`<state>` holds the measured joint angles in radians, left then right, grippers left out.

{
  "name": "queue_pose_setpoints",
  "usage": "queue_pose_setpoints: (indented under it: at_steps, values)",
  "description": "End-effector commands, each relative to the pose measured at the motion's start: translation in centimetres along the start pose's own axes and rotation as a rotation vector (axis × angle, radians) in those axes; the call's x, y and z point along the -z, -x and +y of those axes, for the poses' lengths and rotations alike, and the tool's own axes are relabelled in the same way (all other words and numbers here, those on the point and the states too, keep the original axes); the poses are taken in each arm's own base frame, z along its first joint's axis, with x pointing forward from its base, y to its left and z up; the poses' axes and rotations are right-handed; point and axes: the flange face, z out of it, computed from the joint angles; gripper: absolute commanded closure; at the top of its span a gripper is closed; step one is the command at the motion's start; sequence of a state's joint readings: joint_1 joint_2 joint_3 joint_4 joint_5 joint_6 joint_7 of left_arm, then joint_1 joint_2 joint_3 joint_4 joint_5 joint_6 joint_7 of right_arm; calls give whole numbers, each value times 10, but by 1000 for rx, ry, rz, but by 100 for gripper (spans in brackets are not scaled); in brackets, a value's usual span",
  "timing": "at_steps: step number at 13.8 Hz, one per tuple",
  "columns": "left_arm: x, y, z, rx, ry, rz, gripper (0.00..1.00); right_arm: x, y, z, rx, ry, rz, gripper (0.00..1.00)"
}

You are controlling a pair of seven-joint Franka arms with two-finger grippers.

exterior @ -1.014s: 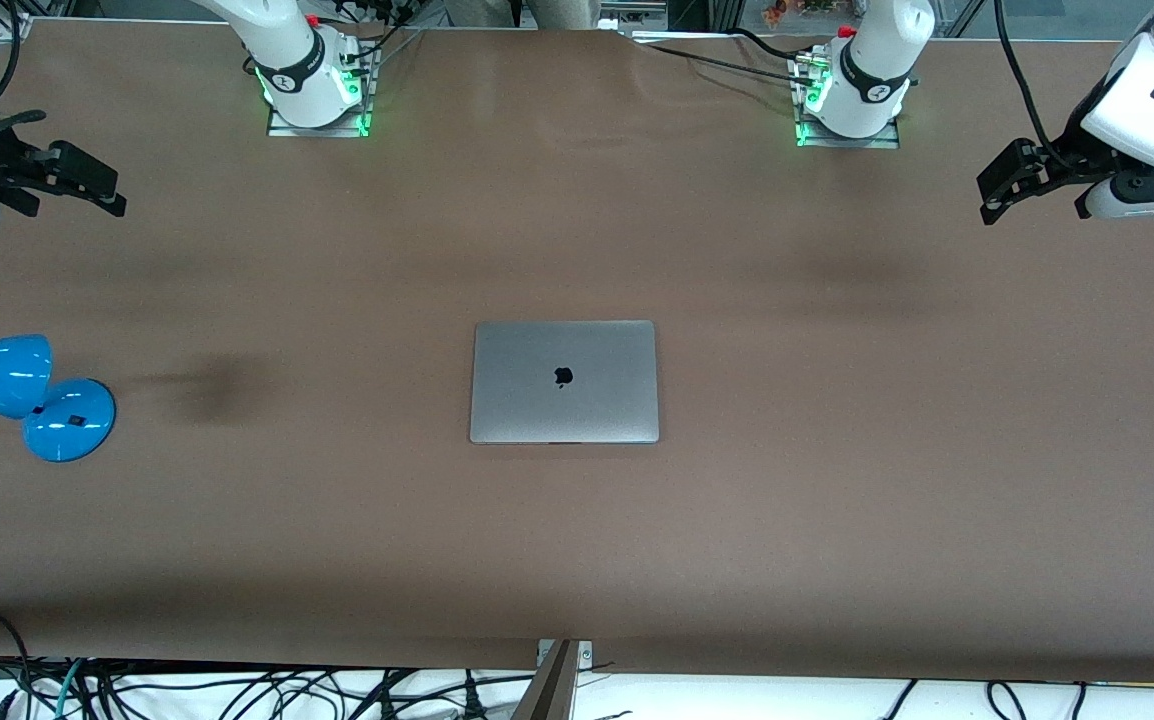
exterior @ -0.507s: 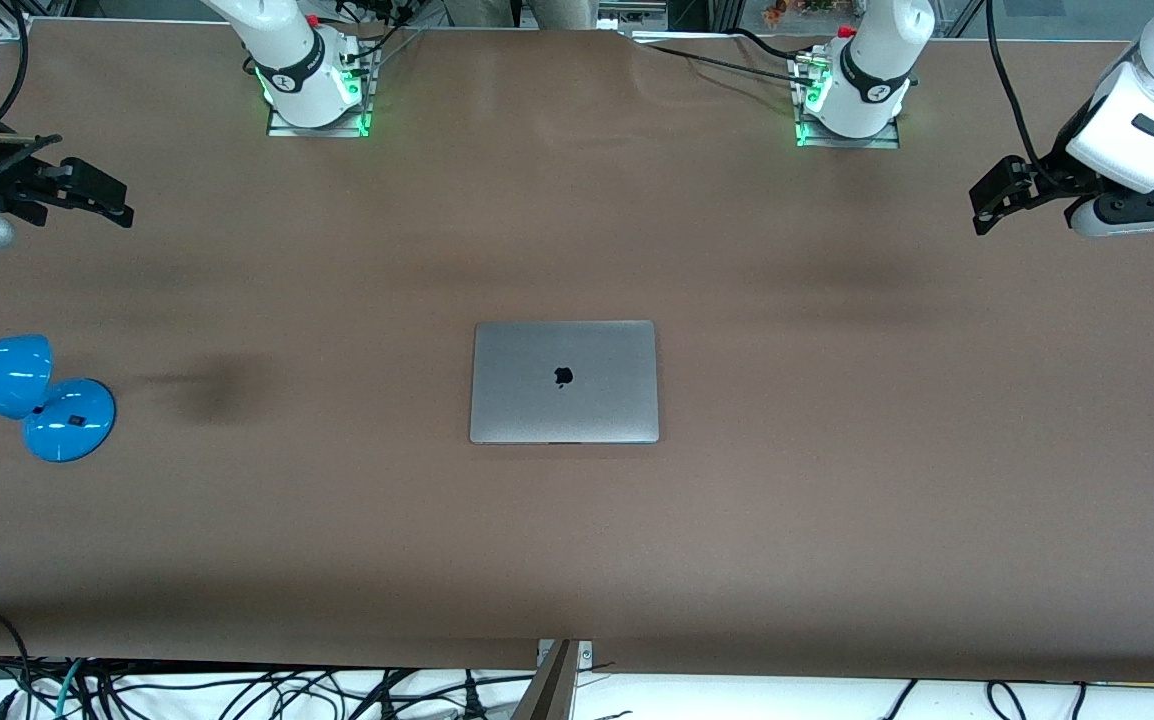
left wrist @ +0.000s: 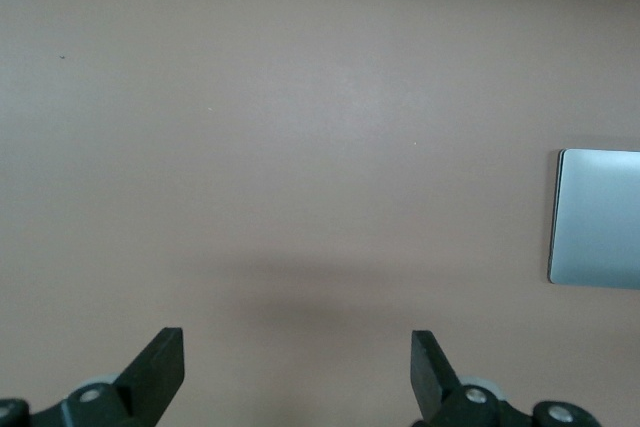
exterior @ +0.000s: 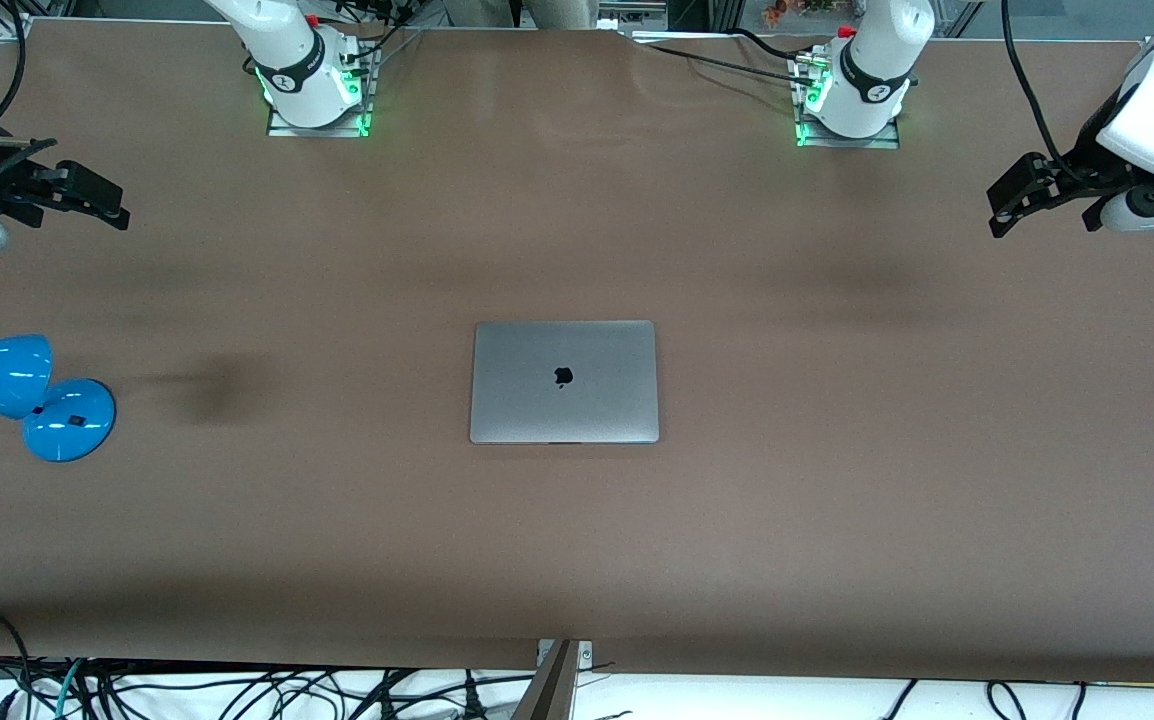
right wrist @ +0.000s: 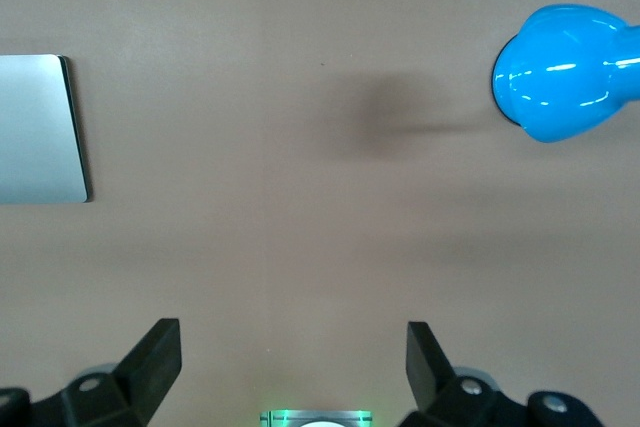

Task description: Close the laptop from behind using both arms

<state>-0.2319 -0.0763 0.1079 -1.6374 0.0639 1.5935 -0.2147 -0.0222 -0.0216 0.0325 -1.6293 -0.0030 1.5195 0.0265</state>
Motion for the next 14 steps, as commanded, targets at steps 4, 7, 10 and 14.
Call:
queue_pose_setpoints:
  at_steps: [4,7,10,14]
  values:
    - [-3,-12,8,-31,3,-2,0,22,2,0,13,15,30,0]
    - [-6,-21,7,-14,-1,-3,0,19,2,0,13,15,16,0]
    - [-8,-23,11,-15,0,-7,0,18,1,-2,18,16,15,0]
    - [-7,-23,11,-15,0,-6,0,15,2,-2,16,16,0,0]
